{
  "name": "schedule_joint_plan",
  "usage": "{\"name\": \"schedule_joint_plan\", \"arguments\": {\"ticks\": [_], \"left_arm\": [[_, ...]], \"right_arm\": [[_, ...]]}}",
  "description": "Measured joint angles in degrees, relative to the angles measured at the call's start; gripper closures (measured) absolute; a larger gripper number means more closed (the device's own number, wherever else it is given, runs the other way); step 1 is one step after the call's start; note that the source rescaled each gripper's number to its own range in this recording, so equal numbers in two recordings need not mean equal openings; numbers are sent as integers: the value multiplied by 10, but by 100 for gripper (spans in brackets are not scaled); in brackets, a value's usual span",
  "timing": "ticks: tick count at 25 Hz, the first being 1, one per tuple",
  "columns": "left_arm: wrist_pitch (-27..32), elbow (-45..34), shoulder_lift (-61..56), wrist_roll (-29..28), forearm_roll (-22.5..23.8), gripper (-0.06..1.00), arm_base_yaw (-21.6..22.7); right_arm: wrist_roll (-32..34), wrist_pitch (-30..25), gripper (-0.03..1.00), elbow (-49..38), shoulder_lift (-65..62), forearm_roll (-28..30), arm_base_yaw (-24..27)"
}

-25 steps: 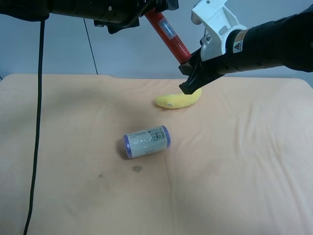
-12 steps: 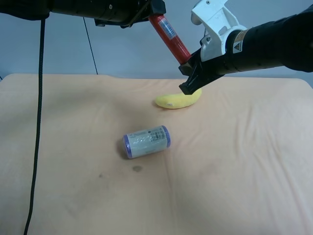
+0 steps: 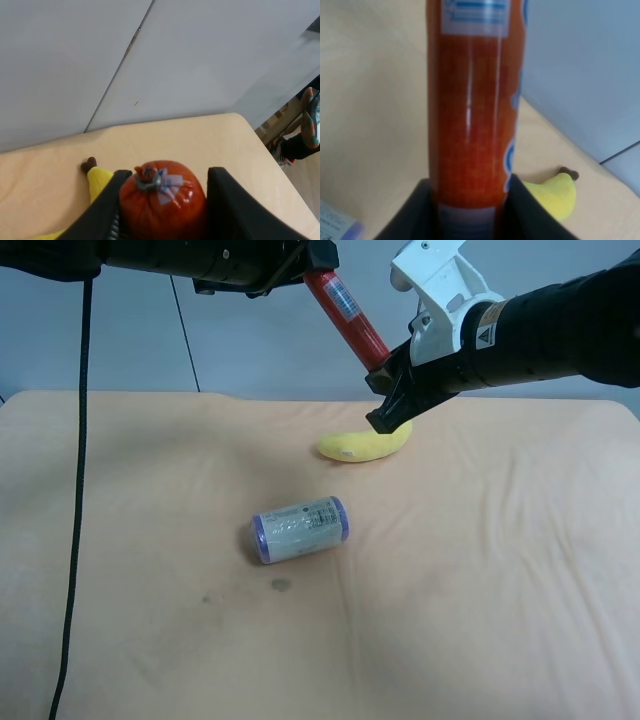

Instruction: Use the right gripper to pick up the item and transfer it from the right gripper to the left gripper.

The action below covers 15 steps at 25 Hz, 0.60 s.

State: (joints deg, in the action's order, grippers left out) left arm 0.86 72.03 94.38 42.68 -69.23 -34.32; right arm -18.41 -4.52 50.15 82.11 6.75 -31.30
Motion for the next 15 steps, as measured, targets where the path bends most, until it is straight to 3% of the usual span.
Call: {"name": "schedule_joint_plan", "arguments": {"ticks": [15], "left_arm": [[1, 0, 0, 0, 1, 87, 0]], "right_arm": [[0, 0, 96, 0, 0, 0, 0]]}}
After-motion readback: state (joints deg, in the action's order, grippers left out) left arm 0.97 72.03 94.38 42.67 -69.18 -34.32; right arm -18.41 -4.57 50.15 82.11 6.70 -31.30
